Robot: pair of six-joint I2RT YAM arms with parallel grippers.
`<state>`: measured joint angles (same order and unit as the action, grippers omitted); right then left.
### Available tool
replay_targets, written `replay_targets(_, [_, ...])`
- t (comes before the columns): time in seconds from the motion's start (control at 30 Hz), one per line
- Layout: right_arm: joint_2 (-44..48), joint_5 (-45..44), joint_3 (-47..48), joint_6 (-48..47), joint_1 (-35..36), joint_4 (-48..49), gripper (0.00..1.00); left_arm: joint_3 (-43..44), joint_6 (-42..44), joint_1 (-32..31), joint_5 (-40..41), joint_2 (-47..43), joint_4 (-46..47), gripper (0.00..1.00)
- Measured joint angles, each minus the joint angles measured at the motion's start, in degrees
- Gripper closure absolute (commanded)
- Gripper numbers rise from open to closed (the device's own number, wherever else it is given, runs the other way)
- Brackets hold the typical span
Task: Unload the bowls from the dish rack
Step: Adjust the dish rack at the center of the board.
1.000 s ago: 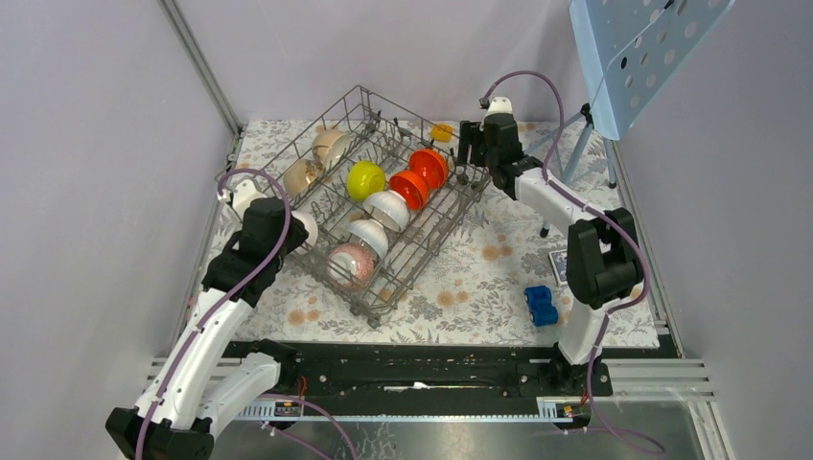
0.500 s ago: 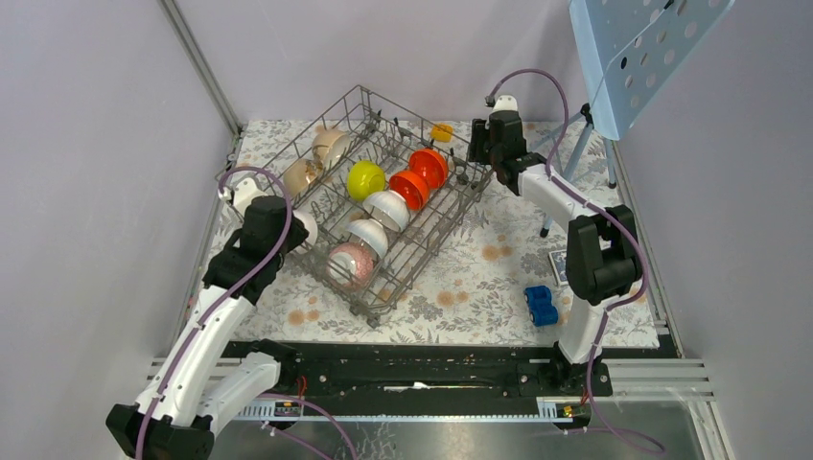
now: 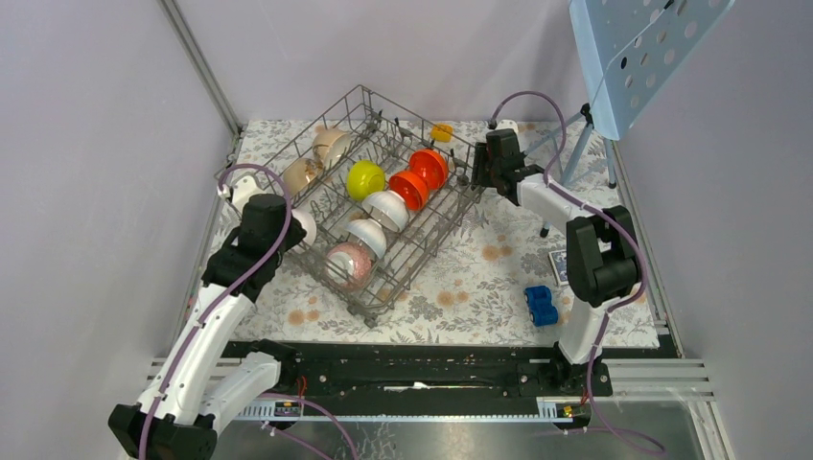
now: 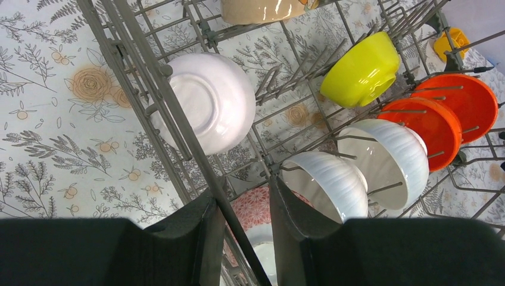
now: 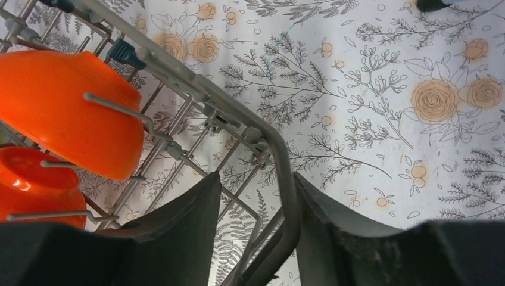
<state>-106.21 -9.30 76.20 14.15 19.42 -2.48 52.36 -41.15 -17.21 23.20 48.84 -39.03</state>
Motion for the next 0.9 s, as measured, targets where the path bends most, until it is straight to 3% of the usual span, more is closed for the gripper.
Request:
replay_targets(0.27, [3.02,-0.85,-4.87,4.35,0.02,2.82,0.7,0.13,1.97,1.27,0.09,0.33,0.13,0.96])
replay_targets(0.6, [11.61,-8.13,-14.62,10.38,4.5,2.91,0.71,3.13,5.49,5.7,3.98,7.61,1.6,0.98])
replay_targets(0.7, [15.56,-10.21,-18.64,12.66,6.51,2.25,0.7,4.02,3.04,7.48,6.58,9.57,2.32,0.99])
replay_targets(0.9, [23.89,-13.51,-26.75,16.94,8.63,1.79,0.69,5.75,8.7,7.87,6.51,12.28,2.89,0.99])
